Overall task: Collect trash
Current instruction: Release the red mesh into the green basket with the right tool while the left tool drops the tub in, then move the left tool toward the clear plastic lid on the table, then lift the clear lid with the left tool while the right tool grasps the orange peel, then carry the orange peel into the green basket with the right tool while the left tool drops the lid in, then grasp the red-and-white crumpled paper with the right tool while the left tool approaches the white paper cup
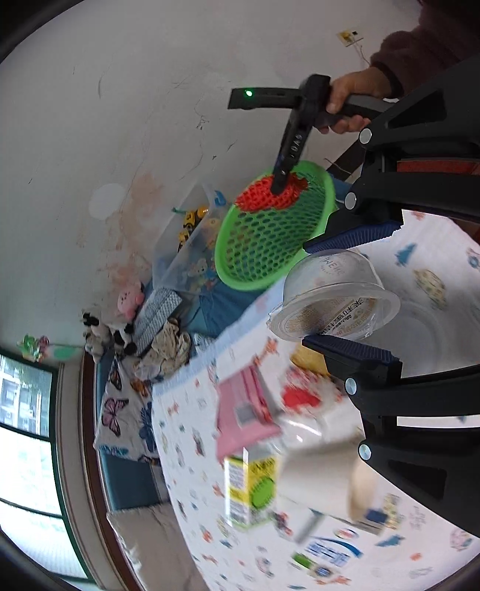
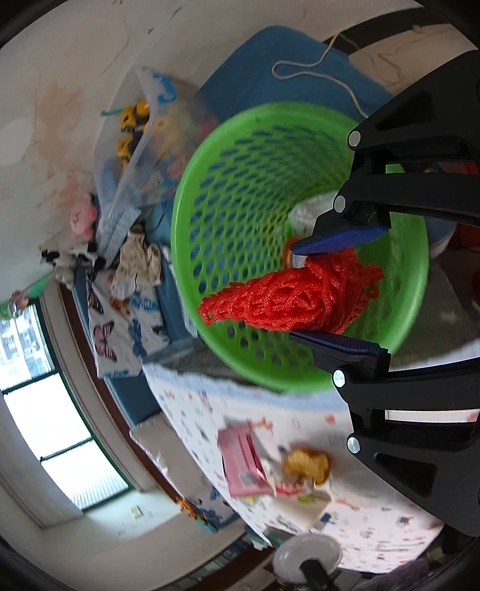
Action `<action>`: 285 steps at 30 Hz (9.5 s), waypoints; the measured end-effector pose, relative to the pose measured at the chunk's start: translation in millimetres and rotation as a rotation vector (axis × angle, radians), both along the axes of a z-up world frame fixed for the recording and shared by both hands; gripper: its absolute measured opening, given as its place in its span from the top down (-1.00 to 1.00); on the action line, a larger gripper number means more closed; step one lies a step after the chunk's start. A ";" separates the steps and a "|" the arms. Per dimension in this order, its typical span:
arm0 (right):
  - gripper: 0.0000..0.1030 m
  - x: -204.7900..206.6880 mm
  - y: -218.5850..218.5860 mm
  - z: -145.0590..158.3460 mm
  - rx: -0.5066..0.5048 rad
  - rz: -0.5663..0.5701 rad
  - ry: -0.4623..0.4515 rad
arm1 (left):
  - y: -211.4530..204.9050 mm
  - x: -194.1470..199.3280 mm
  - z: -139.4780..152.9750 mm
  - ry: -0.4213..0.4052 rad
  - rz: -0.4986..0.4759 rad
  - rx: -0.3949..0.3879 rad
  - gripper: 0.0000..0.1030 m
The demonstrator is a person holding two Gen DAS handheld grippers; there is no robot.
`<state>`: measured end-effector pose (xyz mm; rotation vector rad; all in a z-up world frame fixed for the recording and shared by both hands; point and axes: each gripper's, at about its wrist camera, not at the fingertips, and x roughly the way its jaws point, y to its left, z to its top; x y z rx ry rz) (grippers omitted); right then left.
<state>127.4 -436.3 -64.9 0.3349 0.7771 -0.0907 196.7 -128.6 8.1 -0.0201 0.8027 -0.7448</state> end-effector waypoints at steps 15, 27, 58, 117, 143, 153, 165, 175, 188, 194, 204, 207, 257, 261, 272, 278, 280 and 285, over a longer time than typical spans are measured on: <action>-0.38 -33.1 -31.1 2.0 0.006 -0.091 -0.052 | -110.4 37.4 -4.7 0.032 -0.135 0.047 0.14; -0.43 -75.2 -40.2 6.4 0.021 -0.145 -0.083 | -192.7 41.4 -31.6 0.076 -0.225 0.104 0.14; -0.58 -61.1 32.7 12.9 0.021 0.018 -0.085 | -55.0 14.7 -18.1 0.035 0.005 0.049 -0.45; -0.62 -23.3 111.4 3.6 0.012 0.235 -0.049 | -0.2 -16.9 -114.4 0.001 0.044 0.356 -0.74; -0.28 65.2 214.0 -24.6 -0.092 0.588 0.023 | 116.4 -32.7 -62.6 -0.026 0.302 0.228 -0.73; -0.18 91.6 224.7 -36.3 -0.153 0.634 0.038 | 123.8 -31.5 -65.8 -0.007 0.319 0.222 -0.73; 0.17 82.8 220.6 -29.0 -0.171 0.606 0.003 | 116.3 -32.6 -59.6 -0.027 0.302 0.212 -0.73; 0.07 81.4 217.5 -31.2 -0.139 0.592 0.015 | 112.6 -37.7 -55.4 -0.040 0.296 0.207 -0.73; 0.14 79.5 224.7 -36.7 -0.195 0.582 0.017 | 110.4 -36.6 -57.8 -0.032 0.293 0.204 -0.73; 0.28 67.0 211.9 -27.8 -0.168 0.547 -0.002 | 104.4 -37.4 -52.2 -0.048 0.275 0.199 -0.73; 0.29 37.4 145.1 -0.7 -0.113 0.399 -0.044 | 67.9 -31.4 -42.6 -0.064 0.194 0.180 -0.73; 0.29 29.9 111.1 2.1 -0.128 0.322 -0.031 | 49.3 -28.2 -39.0 -0.081 0.158 0.179 -0.73; -0.30 -77.9 -38.2 16.1 -0.118 -0.124 -0.110 | -216.5 36.7 -57.8 -0.025 -0.189 0.201 -0.82; -0.30 -78.1 -31.7 18.2 -0.120 -0.108 -0.117 | -205.2 36.9 -53.3 -0.014 -0.172 0.181 -0.82; -0.35 -64.5 11.7 21.9 -0.107 0.001 -0.129 | -113.7 24.1 -37.6 -0.042 -0.028 0.164 -0.82; -0.39 -44.6 51.6 22.8 -0.110 0.098 -0.127 | -50.7 21.0 -38.2 -0.044 0.095 0.169 -0.82; -0.39 -38.6 62.2 22.4 -0.106 0.128 -0.126 | -29.9 19.6 -37.6 -0.049 0.141 0.170 -0.82; -0.39 -16.9 100.7 20.6 -0.091 0.227 -0.124 | 15.9 17.0 -35.6 -0.059 0.243 0.169 -0.82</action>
